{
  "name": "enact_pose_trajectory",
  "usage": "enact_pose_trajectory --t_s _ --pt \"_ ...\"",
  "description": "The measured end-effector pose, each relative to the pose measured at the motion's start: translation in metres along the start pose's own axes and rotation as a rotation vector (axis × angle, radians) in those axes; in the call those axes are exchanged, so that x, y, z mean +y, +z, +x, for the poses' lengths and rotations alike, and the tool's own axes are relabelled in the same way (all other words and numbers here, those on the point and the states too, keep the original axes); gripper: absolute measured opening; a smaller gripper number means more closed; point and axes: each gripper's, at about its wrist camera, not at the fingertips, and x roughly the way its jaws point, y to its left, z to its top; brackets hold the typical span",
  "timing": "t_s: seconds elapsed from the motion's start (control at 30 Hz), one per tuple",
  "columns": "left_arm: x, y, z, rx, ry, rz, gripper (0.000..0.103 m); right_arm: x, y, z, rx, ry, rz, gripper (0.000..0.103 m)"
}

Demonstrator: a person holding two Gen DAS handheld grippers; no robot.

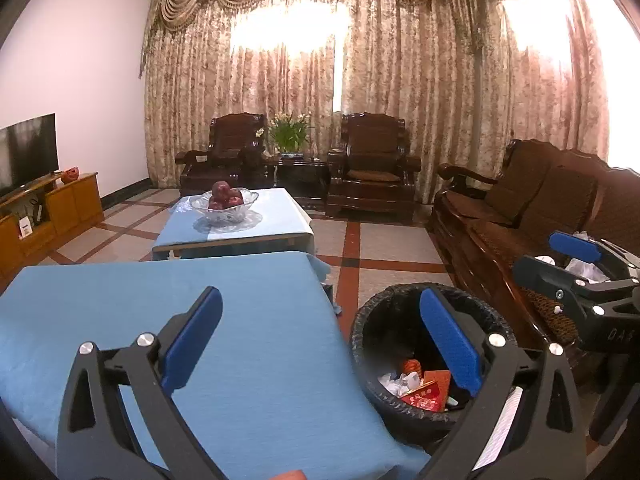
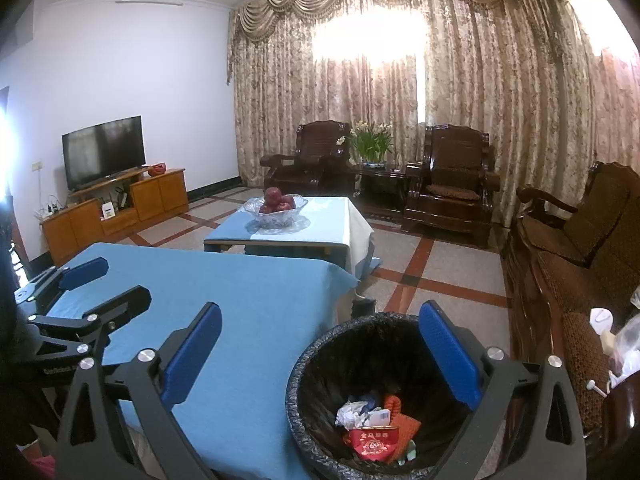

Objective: Collect trash

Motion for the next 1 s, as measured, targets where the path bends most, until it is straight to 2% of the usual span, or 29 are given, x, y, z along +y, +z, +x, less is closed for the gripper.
enact_pose_trajectory --t_s 1.0 --pt "-0.0014 -0.0010 -0.0032 -0.001 0.004 0.006 0.097 0.0042 0.0001 -0.0009 0.001 0.001 -0.004 0.097"
